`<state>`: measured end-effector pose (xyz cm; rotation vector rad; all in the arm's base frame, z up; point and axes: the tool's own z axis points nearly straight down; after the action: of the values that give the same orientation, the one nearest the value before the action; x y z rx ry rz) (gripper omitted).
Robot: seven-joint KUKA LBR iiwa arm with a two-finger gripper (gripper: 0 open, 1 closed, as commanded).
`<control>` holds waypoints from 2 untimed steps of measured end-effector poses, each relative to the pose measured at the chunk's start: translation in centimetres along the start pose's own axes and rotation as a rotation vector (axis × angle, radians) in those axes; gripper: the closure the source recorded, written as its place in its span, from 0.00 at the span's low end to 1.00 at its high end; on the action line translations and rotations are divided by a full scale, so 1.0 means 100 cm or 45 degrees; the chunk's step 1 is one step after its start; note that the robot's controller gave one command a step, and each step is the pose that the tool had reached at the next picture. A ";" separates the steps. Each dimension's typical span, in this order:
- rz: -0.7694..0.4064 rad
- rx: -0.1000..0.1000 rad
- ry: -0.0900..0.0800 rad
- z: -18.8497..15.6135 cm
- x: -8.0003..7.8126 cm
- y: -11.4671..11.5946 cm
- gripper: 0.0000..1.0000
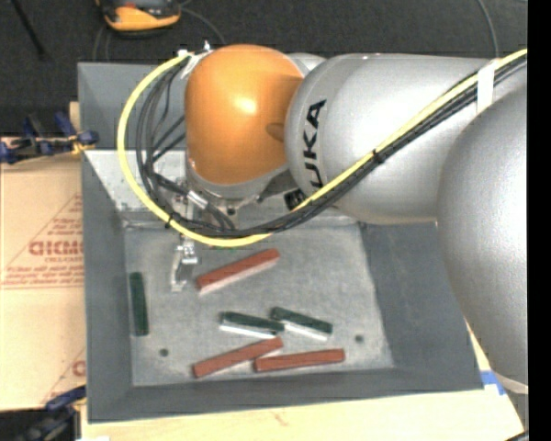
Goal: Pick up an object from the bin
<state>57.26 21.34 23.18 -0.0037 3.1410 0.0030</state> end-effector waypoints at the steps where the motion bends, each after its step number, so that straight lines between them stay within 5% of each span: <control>1: 0.002 -0.001 -0.003 -0.001 -0.001 0.000 0.00; 2: 0.111 -0.005 -0.012 0.020 0.012 -0.012 0.00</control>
Offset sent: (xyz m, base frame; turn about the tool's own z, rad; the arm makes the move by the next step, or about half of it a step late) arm -0.0485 -0.0422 -0.0816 0.2877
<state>56.08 20.14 21.15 0.1329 3.1285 0.0091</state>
